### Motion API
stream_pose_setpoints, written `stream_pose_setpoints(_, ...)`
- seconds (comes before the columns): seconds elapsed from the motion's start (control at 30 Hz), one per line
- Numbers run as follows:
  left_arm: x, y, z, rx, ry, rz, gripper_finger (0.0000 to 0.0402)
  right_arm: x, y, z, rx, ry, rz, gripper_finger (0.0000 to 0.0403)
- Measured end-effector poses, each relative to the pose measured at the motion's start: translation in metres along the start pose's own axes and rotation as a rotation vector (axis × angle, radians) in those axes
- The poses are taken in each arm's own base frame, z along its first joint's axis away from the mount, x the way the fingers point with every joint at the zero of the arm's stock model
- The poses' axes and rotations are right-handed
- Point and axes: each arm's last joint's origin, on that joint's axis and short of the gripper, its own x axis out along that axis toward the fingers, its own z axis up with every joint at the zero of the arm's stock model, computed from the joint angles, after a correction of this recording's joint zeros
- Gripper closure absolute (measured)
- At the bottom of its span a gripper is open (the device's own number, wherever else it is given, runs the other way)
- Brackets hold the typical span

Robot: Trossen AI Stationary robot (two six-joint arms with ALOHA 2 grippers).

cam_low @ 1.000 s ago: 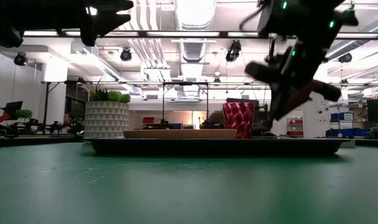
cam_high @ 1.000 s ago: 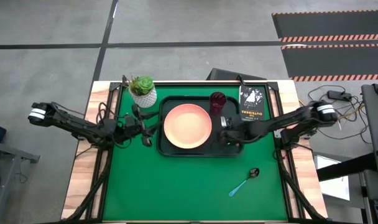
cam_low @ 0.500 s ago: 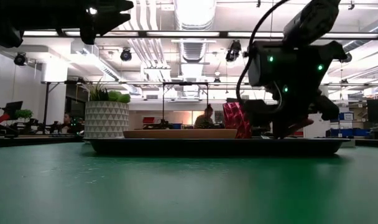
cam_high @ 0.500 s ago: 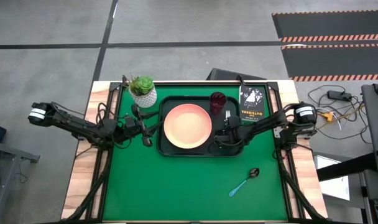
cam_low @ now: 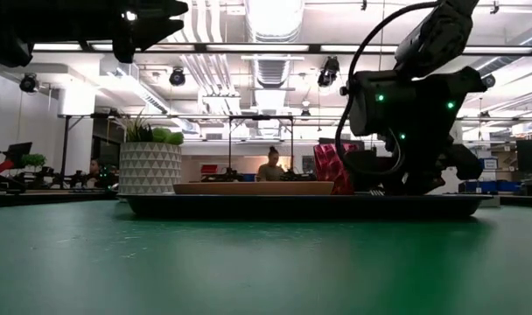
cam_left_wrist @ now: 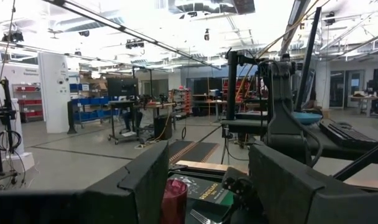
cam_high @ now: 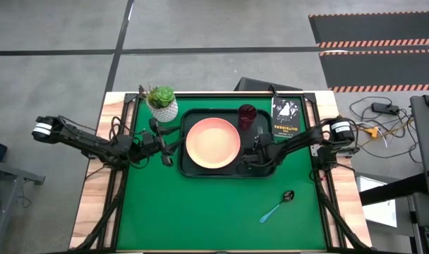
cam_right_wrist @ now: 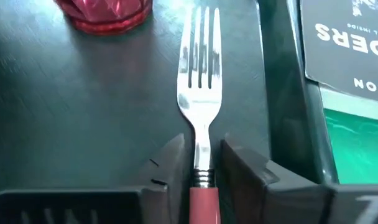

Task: Pick and place plate/cup/fork/spoon on tray
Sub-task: Put the blue spoon on the dark green serving tray to the right of the orange plate

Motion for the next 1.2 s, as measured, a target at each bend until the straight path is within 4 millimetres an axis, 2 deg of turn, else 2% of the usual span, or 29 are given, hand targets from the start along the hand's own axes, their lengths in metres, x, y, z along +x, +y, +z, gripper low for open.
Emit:
stream_pose_setpoints(0.13, 0.000, 0.000, 0.000, 0.000, 0.000, 0.000, 0.0200, -0.012, -0.006, 0.009, -0.021, 0.059, 0.012, 0.0285)
stream_pose_setpoints(0.3, 0.000, 0.000, 0.000, -0.001, 0.000, 0.000, 0.0200, -0.039, -0.020, 0.028, -0.044, 0.200, 0.085, 0.0270)
stream_pose_setpoints(0.43, 0.000, 0.000, 0.000, -0.001, 0.001, 0.000, 0.0200, -0.065, -0.027, 0.040, -0.080, 0.310, 0.244, 0.0269)
stream_pose_setpoints(0.6, 0.000, 0.000, 0.000, -0.001, 0.001, 0.000, 0.0200, -0.097, -0.036, 0.039, -0.174, 0.563, 0.466, 0.0266)
stream_pose_setpoints(0.73, 0.000, 0.000, 0.000, -0.005, 0.002, 0.000, 0.0200, -0.115, -0.040, 0.023, -0.169, 0.647, 0.517, 0.0264)
stream_pose_setpoints(0.83, 0.000, 0.000, 0.000, -0.006, 0.002, 0.000, 0.0200, -0.122, -0.044, 0.001, -0.110, 0.720, 0.453, 0.0264)
stream_pose_setpoints(1.03, 0.000, -0.001, -0.005, 0.018, 0.046, -0.007, 0.0200, -0.149, -0.049, -0.045, -0.029, 1.032, 0.279, 0.0265)
stream_pose_setpoints(1.2, 0.000, -0.001, -0.007, 0.022, 0.053, -0.009, 0.0200, -0.161, -0.054, -0.075, 0.061, 1.003, 0.160, 0.0273)
